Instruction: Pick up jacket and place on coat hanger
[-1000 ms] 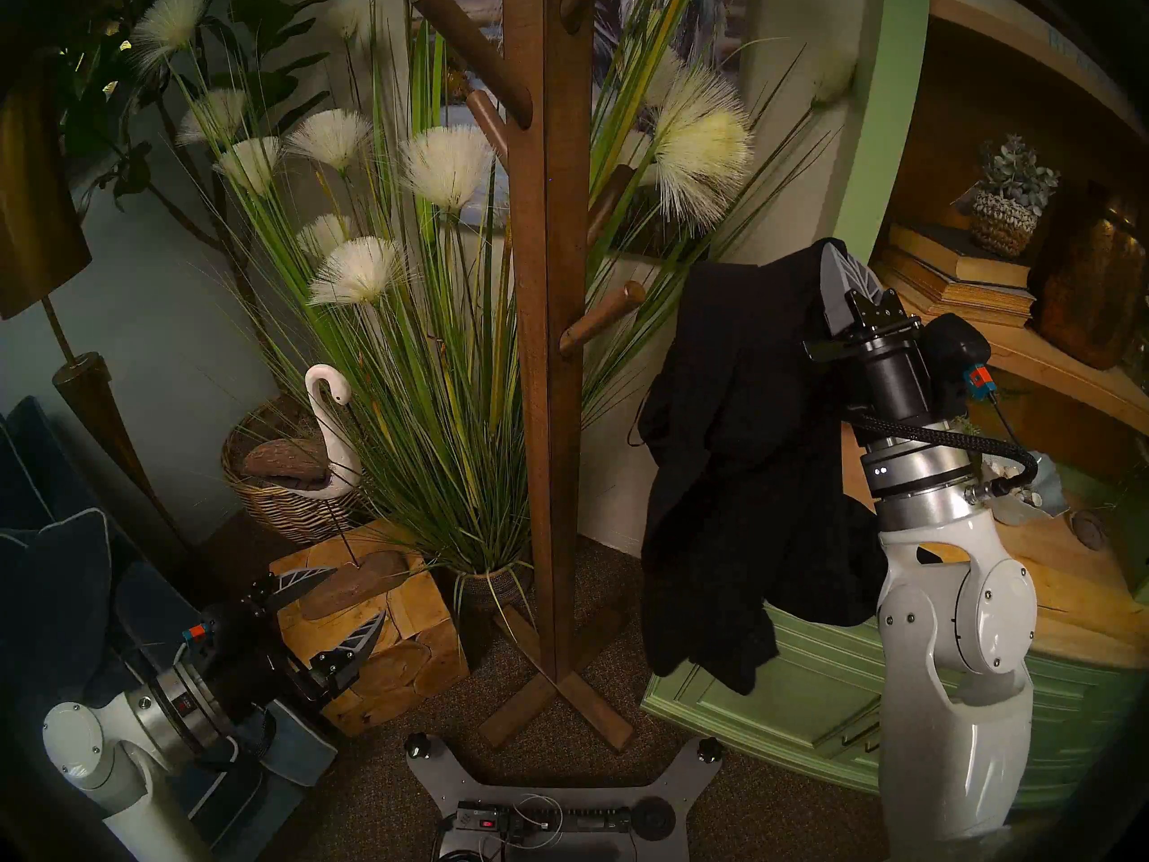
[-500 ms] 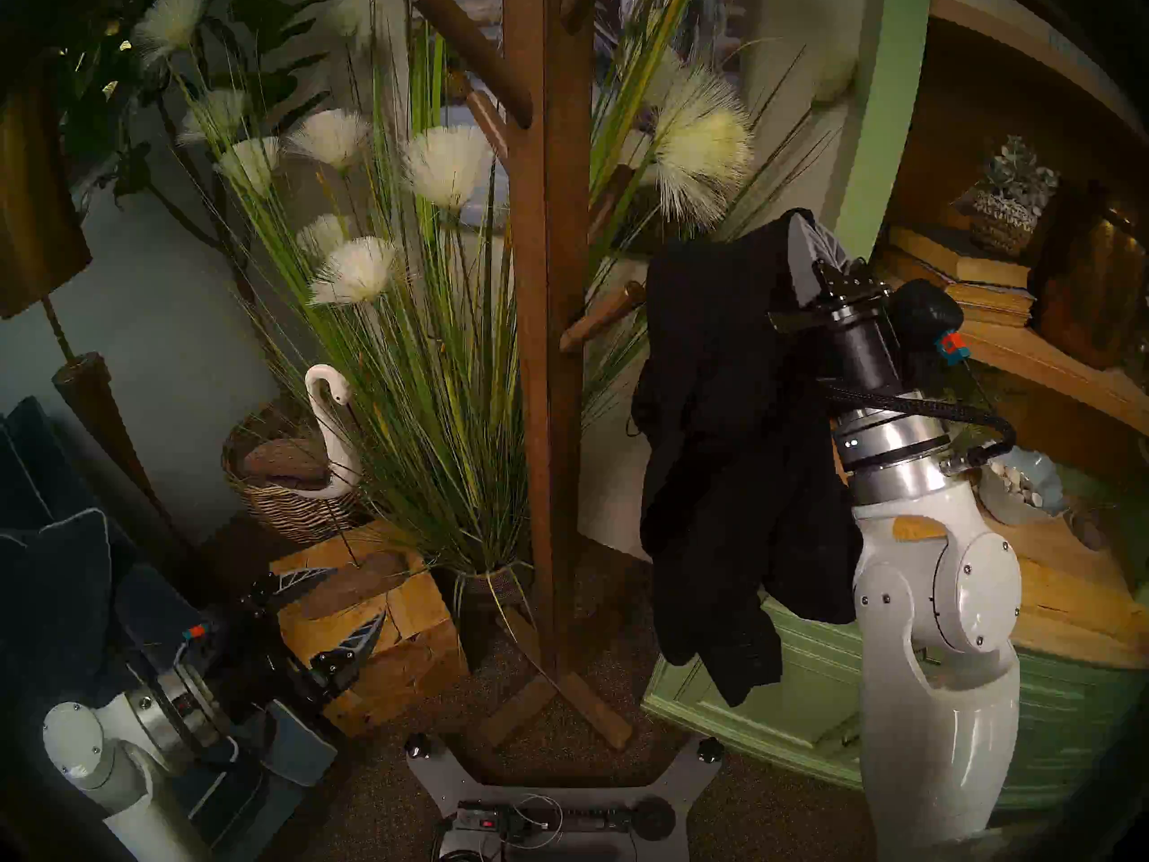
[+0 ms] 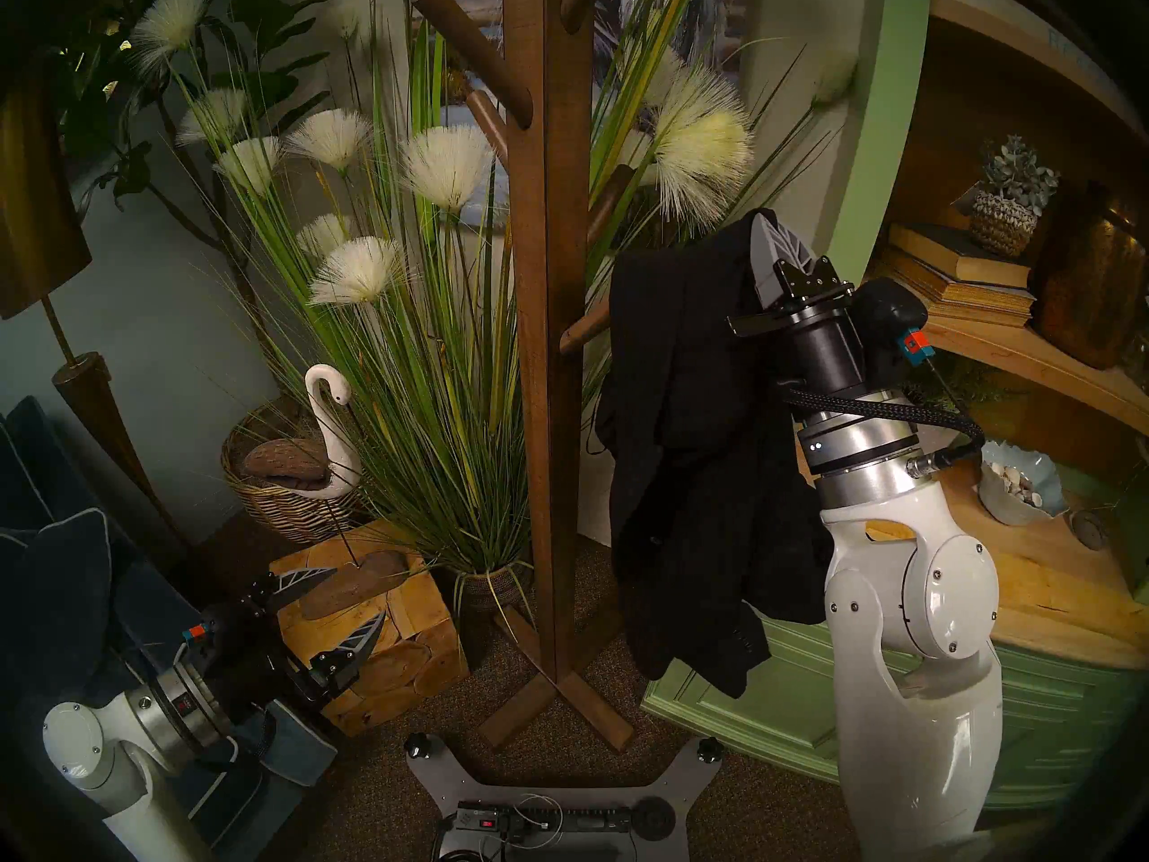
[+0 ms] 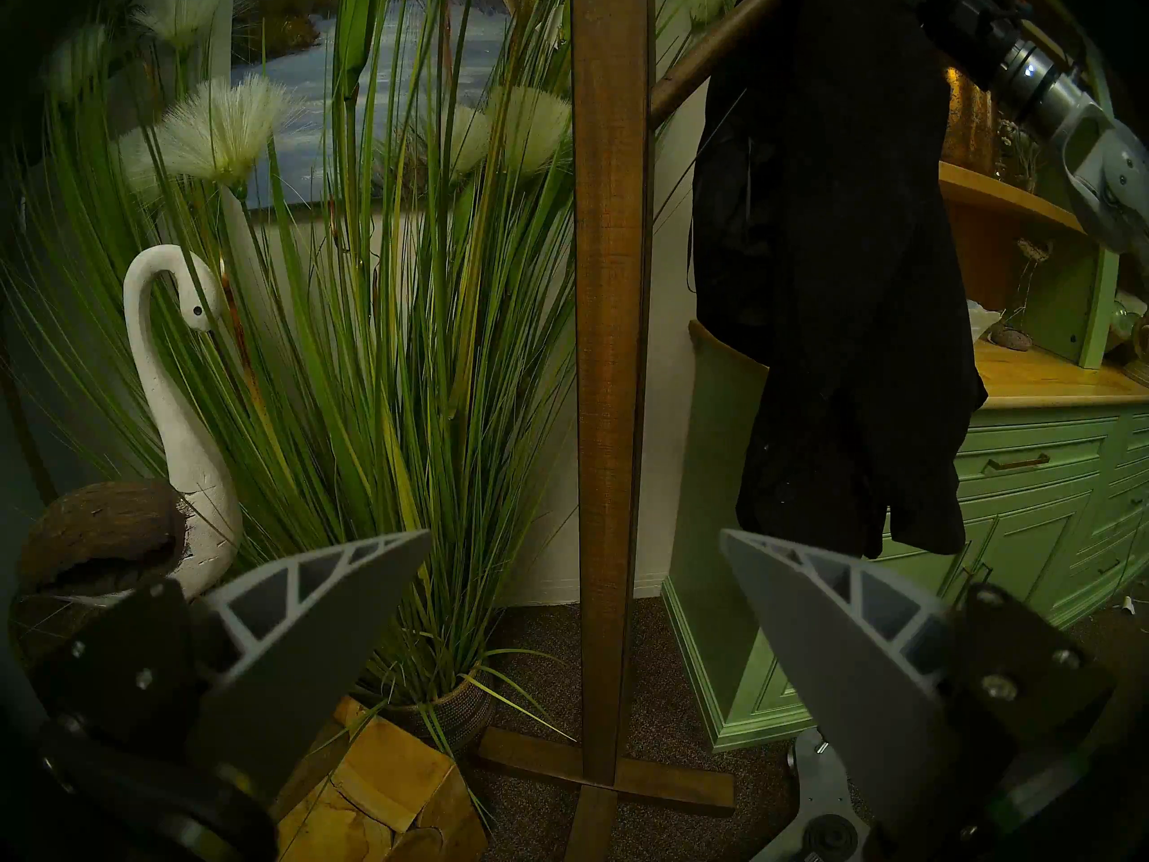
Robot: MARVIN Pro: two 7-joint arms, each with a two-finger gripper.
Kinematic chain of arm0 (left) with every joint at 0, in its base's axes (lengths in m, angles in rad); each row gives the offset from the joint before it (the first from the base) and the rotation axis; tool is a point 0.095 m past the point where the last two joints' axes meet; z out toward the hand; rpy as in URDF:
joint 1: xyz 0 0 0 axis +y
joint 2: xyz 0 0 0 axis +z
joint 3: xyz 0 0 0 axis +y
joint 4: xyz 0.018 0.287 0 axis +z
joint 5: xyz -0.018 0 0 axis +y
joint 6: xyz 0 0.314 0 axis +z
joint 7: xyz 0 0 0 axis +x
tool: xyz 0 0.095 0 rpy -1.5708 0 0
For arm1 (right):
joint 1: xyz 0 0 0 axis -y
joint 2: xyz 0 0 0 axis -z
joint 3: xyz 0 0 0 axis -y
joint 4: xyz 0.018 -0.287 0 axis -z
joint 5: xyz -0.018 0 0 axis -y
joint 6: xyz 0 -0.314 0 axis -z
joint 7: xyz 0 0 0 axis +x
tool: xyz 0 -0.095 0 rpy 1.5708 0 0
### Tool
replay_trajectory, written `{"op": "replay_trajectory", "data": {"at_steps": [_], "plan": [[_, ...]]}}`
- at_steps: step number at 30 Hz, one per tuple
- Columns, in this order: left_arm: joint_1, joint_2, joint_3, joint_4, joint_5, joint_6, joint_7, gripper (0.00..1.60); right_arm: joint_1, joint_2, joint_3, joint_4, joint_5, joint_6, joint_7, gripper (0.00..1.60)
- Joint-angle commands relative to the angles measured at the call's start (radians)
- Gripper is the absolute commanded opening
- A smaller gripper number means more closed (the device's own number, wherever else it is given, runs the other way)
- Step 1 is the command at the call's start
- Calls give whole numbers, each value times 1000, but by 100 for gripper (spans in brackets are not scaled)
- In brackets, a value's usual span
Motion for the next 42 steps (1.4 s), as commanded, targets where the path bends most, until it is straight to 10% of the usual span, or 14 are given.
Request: {"op": "replay_trajectory", "data": {"at_steps": [1, 24, 42], "plan": [[-3, 0, 0, -18, -15, 0, 0, 160, 20, -2, -7, -53, -21, -21, -4, 0], [-3, 1, 0, -17, -12, 0, 0, 160, 135, -4, -116, -53, -61, 26, 43, 0], [-3, 0, 0, -18, -14, 0, 0, 160, 3, 94, 23, -53, -7, 146, 155, 0]]}}
